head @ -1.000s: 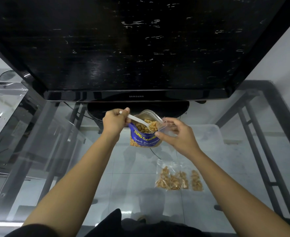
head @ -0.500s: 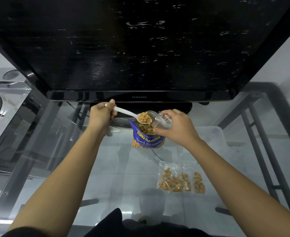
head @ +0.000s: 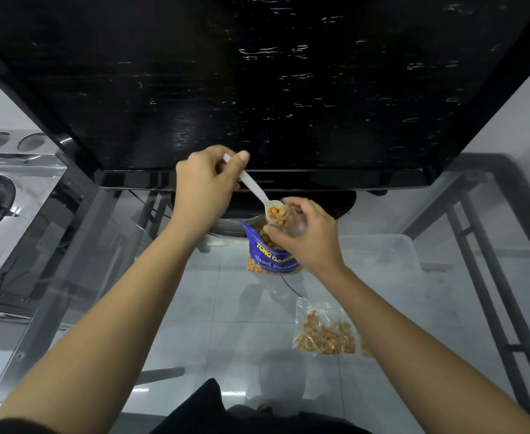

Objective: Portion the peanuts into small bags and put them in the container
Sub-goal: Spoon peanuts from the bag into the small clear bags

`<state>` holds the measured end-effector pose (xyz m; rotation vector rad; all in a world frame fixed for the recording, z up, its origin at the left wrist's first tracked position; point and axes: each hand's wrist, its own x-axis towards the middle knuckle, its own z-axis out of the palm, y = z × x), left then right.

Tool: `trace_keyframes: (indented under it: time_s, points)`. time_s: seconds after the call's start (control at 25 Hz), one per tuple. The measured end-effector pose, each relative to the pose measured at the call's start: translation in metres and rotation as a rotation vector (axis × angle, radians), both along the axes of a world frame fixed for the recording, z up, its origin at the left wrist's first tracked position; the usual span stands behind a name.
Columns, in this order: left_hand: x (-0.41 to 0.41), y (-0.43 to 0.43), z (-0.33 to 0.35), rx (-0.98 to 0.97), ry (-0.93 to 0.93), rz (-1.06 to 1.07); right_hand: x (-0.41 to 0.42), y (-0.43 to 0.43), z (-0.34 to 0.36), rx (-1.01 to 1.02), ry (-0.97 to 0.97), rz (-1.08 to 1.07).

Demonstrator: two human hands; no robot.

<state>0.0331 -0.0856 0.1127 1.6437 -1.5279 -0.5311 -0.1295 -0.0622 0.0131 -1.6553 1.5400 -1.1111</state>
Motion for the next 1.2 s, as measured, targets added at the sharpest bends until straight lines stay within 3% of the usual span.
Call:
trace_keyframes:
  time_s: [0.32, 0.56, 0.72, 0.88, 0.96, 1.12, 1.2]
  points:
    - [-0.014, 0.020, 0.049, -0.297, -0.266, -0.164, 0.012, 0.002, 0.007, -0.105, -0.266, -0.093]
    - [-0.011, 0.022, 0.052, -0.215, -0.159, -0.199, 0.013, 0.004, 0.009, -0.118, -0.364, -0.077]
    - [-0.013, 0.020, 0.050, -0.138, -0.187, -0.281, 0.016, 0.003, 0.013, -0.156, -0.379, -0.071]
    - [-0.008, 0.020, 0.056, -0.208, -0.191, -0.293, 0.015, 0.002, 0.012, -0.136, -0.402, -0.067]
    - [-0.004, 0.020, 0.061, -0.252, -0.169, -0.250, 0.011, 0.003, 0.010, -0.112, -0.392, -0.067]
    - [0.018, -0.001, 0.038, -0.231, 0.131, 0.025, -0.009, 0.008, 0.003, -0.029, -0.381, -0.065]
    - [0.018, -0.007, 0.002, -0.111, 0.057, 0.026, -0.023, 0.012, -0.005, 0.034, -0.375, -0.071]
